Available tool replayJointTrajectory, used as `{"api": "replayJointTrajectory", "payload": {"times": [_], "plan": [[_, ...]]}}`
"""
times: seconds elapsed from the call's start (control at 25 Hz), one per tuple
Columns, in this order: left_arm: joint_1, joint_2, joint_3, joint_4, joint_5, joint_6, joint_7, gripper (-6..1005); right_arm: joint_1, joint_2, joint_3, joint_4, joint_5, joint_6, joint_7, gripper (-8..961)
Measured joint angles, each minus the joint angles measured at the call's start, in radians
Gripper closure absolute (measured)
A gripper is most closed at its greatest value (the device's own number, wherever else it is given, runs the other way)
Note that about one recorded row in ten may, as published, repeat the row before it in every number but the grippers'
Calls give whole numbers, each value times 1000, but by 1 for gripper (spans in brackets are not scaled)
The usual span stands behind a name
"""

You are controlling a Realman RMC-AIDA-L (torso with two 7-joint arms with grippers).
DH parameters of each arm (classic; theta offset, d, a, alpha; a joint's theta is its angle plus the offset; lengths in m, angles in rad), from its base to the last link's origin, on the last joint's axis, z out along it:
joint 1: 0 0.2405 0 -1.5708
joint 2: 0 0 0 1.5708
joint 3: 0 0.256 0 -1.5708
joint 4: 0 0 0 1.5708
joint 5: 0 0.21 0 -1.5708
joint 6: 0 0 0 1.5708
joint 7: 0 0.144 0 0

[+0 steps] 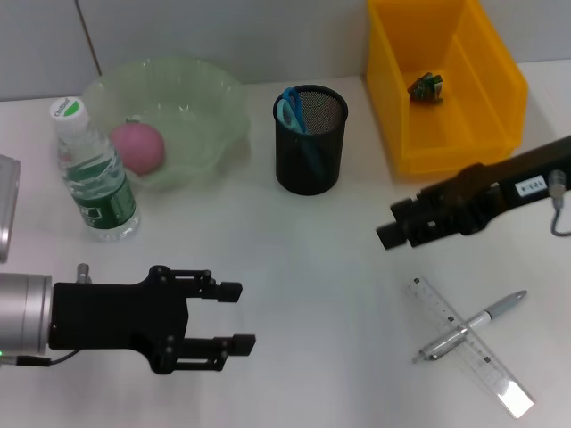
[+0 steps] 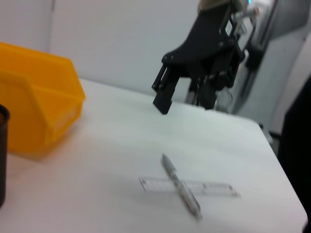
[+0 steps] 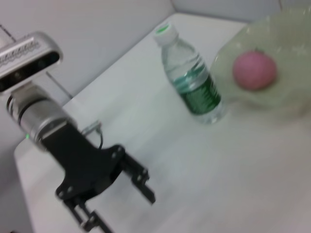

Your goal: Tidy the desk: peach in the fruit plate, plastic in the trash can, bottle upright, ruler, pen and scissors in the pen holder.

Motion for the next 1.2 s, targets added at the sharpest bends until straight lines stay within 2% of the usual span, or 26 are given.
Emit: {"api": "replayJointTrajectory", "payload": {"times": [0.24,0.4,0.56,0.84,1.2], "plan": [[1,2,-2,44,57,9,-9,321,42,-12,-11,-5,-83,-63,93,328],[-5,-2,-11,45,77,2,-10,321,88,-1,-24,-44,-199,-84,193,328],[-8,-7,-28,42,79,-3,-11,321,116,17,-84,-89,-301,-86,276,328],[-10,-9,-32,42,80,-11,-20,321,146,42,-287,-196,-458,-79,466,329],[-11,-10,-41,43,81,-18,-25,321,147,52,-530,-247,-559,-52,670,328]]}}
